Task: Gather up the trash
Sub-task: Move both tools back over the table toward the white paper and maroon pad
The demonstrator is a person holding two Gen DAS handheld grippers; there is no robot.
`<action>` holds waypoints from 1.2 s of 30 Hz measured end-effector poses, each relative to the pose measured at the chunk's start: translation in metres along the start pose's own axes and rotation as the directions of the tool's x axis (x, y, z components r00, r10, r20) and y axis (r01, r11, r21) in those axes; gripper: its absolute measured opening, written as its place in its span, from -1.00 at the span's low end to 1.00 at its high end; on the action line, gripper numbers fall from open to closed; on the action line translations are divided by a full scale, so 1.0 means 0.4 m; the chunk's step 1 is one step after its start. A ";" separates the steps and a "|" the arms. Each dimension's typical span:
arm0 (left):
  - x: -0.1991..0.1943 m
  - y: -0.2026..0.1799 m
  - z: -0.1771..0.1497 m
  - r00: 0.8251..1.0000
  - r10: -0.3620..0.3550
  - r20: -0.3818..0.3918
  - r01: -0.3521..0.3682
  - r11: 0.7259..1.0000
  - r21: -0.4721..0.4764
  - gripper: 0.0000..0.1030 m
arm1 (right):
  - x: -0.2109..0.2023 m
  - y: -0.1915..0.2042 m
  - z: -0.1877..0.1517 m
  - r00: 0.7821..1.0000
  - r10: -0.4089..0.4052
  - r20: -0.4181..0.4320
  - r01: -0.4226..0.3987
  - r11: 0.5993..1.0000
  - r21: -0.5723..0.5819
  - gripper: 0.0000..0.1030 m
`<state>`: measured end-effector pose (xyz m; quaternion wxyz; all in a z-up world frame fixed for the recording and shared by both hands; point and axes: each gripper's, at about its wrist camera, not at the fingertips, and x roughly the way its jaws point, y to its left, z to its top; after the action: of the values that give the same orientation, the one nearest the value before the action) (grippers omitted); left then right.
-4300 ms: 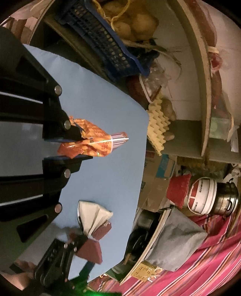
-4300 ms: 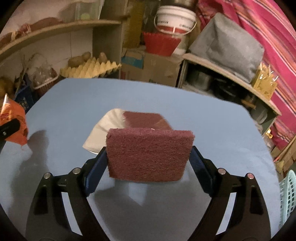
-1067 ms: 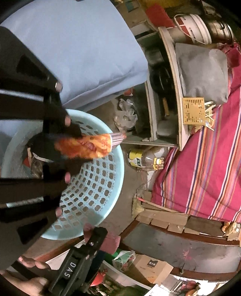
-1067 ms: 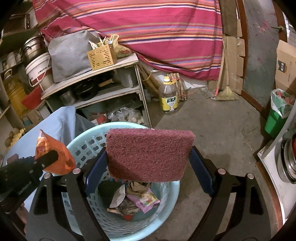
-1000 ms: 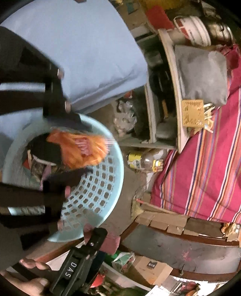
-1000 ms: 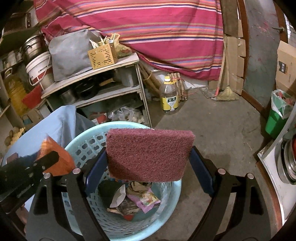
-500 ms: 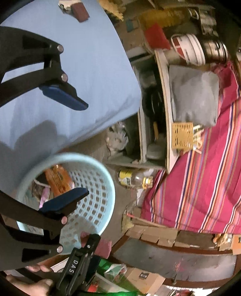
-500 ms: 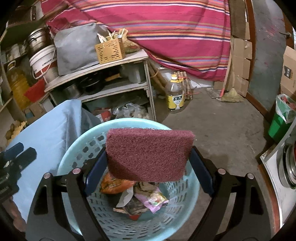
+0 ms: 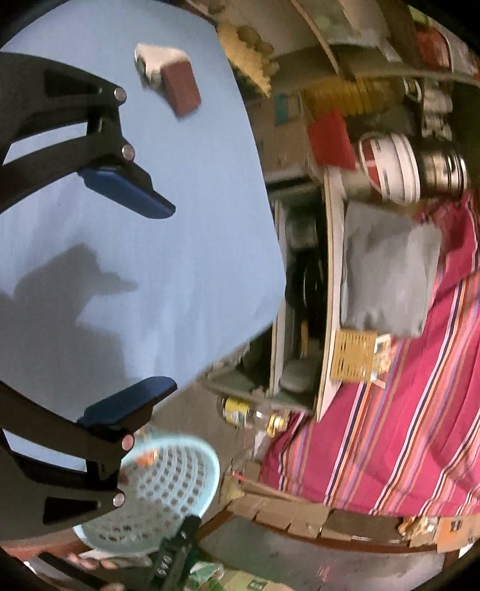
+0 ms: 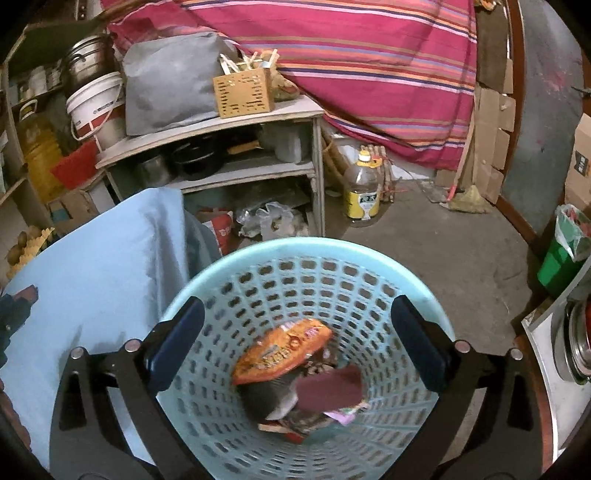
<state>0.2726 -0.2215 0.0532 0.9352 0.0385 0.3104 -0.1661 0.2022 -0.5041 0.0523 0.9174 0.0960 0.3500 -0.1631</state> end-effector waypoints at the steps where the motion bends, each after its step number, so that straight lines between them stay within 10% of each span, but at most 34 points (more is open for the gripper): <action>1: -0.004 0.027 -0.004 1.000 0.017 0.001 -0.017 1.000 -0.002 0.66 | 0.000 0.013 0.002 1.000 0.003 0.005 -0.003 1.000 -0.006 0.91; 15: -0.060 0.455 -0.047 0.974 0.226 0.017 -0.220 0.961 -0.167 0.85 | 0.024 0.295 0.022 0.992 0.111 0.056 -0.109 0.993 -0.041 0.91; 36: -0.098 0.749 -0.105 0.931 0.365 -0.019 -0.358 0.902 -0.241 0.85 | 0.083 0.708 -0.044 0.968 0.247 -0.034 -0.247 0.931 -0.270 0.91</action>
<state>0.3195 0.0793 0.0333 0.9514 -0.0202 0.3034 0.0484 0.3185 -0.2439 0.0344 0.9352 0.0123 0.3538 0.0029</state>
